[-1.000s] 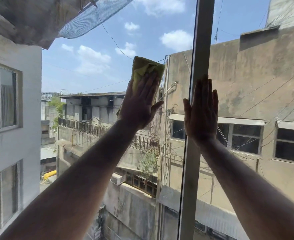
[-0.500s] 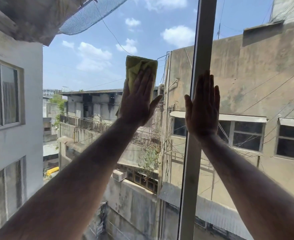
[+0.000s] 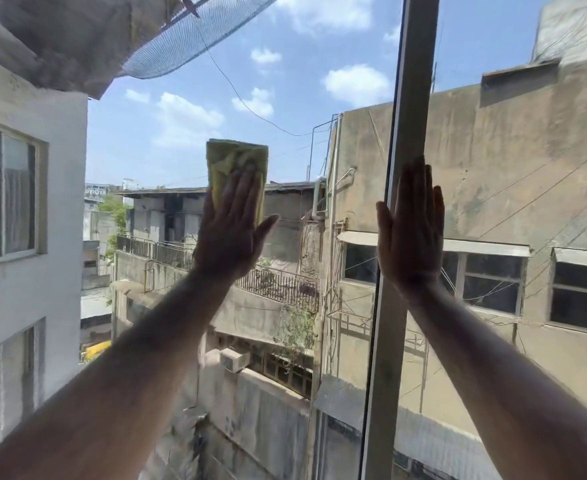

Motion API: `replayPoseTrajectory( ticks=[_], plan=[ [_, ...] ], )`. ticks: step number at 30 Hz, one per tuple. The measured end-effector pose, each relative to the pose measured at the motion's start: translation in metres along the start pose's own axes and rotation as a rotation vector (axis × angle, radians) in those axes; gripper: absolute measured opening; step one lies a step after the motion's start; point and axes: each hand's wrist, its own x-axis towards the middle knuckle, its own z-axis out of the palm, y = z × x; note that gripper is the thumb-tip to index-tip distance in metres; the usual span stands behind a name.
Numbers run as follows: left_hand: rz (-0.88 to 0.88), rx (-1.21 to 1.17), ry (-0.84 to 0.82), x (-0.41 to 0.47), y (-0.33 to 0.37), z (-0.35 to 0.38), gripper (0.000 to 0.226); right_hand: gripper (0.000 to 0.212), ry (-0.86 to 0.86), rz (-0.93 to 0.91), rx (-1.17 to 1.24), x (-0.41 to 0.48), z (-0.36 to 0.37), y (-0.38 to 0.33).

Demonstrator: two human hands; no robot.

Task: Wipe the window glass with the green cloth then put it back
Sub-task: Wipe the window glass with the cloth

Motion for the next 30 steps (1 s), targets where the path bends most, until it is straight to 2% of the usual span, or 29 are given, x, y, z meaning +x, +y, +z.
replayPoseTrajectory(
  ticks=[3, 7, 9, 11, 13, 15, 20, 23, 27, 30],
  plan=[
    [-0.221, -0.027, 0.046, 0.03, -0.037, -0.009, 0.078, 0.063, 0.009, 0.006, -0.015, -0.001, 0.002, -0.001],
    [-0.49, -0.113, 0.141, 0.073, 0.005, -0.012, 0.081, 0.064, 0.0, 0.015, -0.007, 0.001, 0.003, 0.001],
    [-0.428, -0.099, 0.105, 0.078, 0.03, -0.01, 0.081, 0.064, -0.014, 0.018, 0.001, 0.001, 0.003, 0.0],
    [-0.232, -0.092, 0.049, 0.066, 0.043, -0.007, 0.08, 0.064, -0.021, 0.018, -0.005, 0.001, 0.001, -0.001],
    [-0.071, -0.063, 0.008, 0.037, 0.045, -0.003, 0.08, 0.064, -0.023, 0.022, -0.001, 0.001, -0.001, -0.002],
    [0.0, -0.027, -0.037, -0.002, 0.041, 0.001, 0.081, 0.063, -0.031, 0.021, -0.005, 0.0, -0.001, -0.002],
    [0.077, 0.004, -0.079, -0.058, 0.012, -0.01, 0.076, 0.063, -0.037, 0.021, -0.013, 0.001, -0.001, -0.001],
    [0.098, -0.005, -0.071, -0.046, 0.006, -0.031, 0.065, 0.064, -0.064, 0.028, -0.017, 0.001, -0.001, -0.001],
    [0.121, -0.036, -0.023, -0.011, -0.003, -0.054, 0.032, 0.066, -0.069, 0.029, -0.006, 0.001, -0.003, -0.003],
    [0.097, -0.039, -0.053, 0.011, -0.003, -0.066, 0.028, 0.068, -0.073, 0.034, -0.006, 0.002, -0.004, -0.004]
  ],
)
